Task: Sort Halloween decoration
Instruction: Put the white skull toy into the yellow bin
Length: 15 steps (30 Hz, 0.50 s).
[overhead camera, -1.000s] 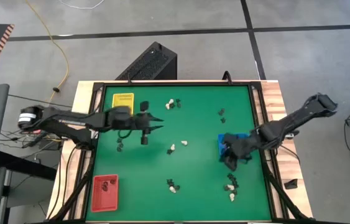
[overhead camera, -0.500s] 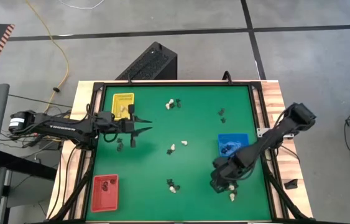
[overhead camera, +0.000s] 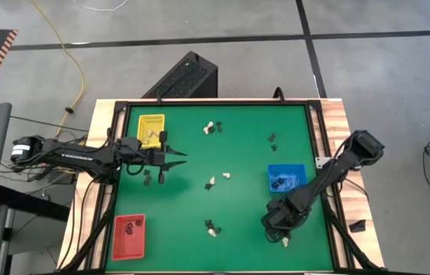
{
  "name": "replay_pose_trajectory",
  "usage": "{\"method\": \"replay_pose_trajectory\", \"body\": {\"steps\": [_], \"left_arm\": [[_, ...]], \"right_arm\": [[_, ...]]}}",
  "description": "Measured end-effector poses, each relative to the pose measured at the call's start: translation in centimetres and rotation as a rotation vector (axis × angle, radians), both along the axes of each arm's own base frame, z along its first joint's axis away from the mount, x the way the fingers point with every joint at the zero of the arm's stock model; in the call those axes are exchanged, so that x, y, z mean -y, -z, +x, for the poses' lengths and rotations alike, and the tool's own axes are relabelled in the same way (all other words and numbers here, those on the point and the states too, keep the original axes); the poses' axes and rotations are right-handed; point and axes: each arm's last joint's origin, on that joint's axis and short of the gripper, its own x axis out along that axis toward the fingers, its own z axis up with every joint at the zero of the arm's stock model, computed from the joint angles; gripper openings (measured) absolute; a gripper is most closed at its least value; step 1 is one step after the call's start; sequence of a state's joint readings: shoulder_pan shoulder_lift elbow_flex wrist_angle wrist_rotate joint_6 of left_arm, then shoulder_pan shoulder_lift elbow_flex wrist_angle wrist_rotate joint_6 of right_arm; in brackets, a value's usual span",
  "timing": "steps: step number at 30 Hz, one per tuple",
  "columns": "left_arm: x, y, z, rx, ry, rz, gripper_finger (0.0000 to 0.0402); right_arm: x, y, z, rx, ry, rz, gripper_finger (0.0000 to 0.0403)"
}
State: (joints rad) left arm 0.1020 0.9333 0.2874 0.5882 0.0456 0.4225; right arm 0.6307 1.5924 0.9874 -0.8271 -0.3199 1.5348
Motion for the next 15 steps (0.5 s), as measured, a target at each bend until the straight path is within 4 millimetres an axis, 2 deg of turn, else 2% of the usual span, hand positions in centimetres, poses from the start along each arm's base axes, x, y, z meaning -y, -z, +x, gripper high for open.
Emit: {"method": "replay_pose_trajectory", "body": {"steps": [10, 15], "left_arm": [[0.0, -0.1, 0.0, 0.010, -0.003, 0.001, 0.0092], [0.0, -0.1, 0.0, 0.009, -0.005, 0.001, 0.0092]], "right_arm": [[-1.0, 2.6, 0.6, -0.003, -0.089, -0.022, 0.0197], [-0.9, 2.6, 0.7, 0.012, -0.085, -0.046, 0.0191]]}}
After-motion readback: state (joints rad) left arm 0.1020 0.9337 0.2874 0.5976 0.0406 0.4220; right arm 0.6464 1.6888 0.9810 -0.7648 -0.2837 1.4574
